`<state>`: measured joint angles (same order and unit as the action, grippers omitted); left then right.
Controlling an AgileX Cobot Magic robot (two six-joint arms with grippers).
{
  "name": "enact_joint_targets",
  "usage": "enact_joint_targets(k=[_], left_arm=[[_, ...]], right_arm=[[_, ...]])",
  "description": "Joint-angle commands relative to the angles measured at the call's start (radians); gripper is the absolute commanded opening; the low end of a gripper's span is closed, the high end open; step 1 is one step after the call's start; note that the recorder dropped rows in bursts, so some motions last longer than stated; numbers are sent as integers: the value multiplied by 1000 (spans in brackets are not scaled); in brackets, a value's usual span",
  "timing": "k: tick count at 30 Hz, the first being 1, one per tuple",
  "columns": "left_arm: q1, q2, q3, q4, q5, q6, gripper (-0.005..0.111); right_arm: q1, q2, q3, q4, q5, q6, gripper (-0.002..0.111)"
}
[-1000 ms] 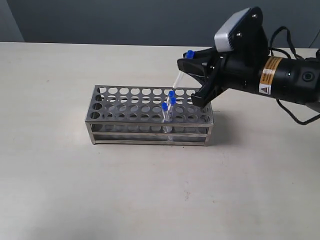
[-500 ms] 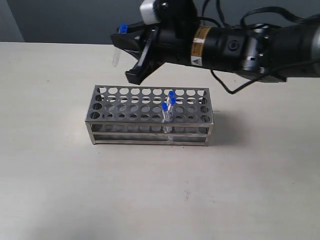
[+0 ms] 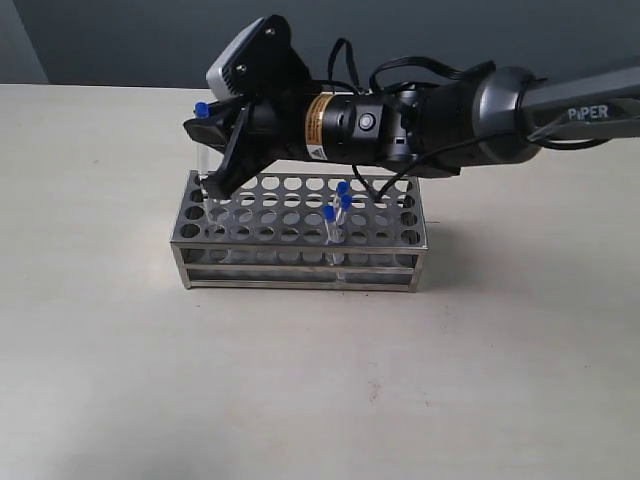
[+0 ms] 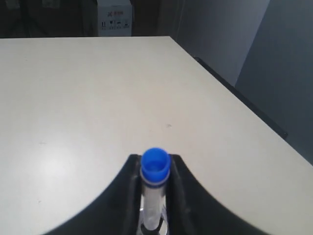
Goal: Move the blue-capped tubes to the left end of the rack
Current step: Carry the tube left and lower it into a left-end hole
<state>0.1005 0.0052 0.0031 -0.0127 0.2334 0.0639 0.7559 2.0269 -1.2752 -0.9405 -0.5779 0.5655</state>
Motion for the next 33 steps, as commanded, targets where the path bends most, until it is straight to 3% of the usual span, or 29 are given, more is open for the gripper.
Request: enact_joint_targets(k=[1, 13, 21, 33], left_arm=[[-2, -5, -3, -8, -2, 0, 1], [-2, -5, -3, -8, -2, 0, 1], [-2, -5, -3, -8, -2, 0, 1], [-2, -5, -3, -8, -2, 0, 1]], right_arm=[[2, 24, -22, 0, 7, 12, 0], [2, 80, -86, -11, 94, 18, 0], [2, 85, -130, -225, 127, 247, 0], [2, 152, -187, -330, 130, 395, 0]])
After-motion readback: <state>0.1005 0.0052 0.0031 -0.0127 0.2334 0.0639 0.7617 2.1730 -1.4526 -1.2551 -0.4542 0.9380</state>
